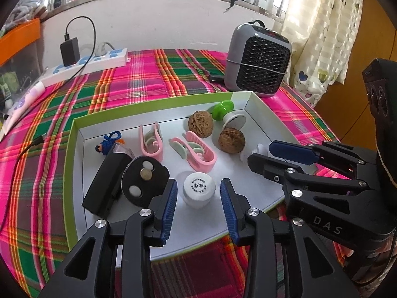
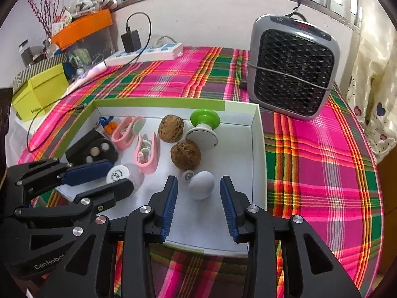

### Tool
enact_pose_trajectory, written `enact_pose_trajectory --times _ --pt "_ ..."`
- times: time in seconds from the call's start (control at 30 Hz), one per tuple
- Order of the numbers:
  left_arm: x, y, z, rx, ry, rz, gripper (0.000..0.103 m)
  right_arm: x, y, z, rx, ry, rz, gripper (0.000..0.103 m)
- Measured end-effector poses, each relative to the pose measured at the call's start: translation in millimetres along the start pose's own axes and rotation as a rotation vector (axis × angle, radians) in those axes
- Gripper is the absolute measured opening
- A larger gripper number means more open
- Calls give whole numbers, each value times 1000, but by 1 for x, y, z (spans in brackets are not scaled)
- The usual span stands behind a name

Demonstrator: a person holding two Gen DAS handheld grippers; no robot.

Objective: Organize objects

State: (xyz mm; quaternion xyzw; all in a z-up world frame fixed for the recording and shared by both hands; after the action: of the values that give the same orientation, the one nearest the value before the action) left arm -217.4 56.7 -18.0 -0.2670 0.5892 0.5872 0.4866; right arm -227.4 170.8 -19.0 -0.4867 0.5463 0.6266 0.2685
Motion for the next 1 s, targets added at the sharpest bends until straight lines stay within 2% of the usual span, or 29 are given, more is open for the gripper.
enact_pose_trajectory --times 0.63,0.93,1.0 --pt "-44 -32 8 -31 6 73 35 -38 -33 -15 42 14 79 37" --pt "-56 -55 9 -42 38 91 35 -47 -51 -27 39 15 87 37" --pt "-57 -59 9 -45 26 87 35 -49 -55 -28 38 16 89 37"
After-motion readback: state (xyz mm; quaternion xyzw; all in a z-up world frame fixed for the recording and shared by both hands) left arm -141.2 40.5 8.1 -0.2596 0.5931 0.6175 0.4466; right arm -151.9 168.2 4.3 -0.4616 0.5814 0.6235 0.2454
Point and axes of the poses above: each gripper's, at about its wrist camera, not at the fingertips, and x roughly the way its jaws point, z to its right, y to its top, the point moved 5 cm from there along x, roughly the way its jaws point, and after that the axes turned 14 degrees about -z, right-handed, at the moved point
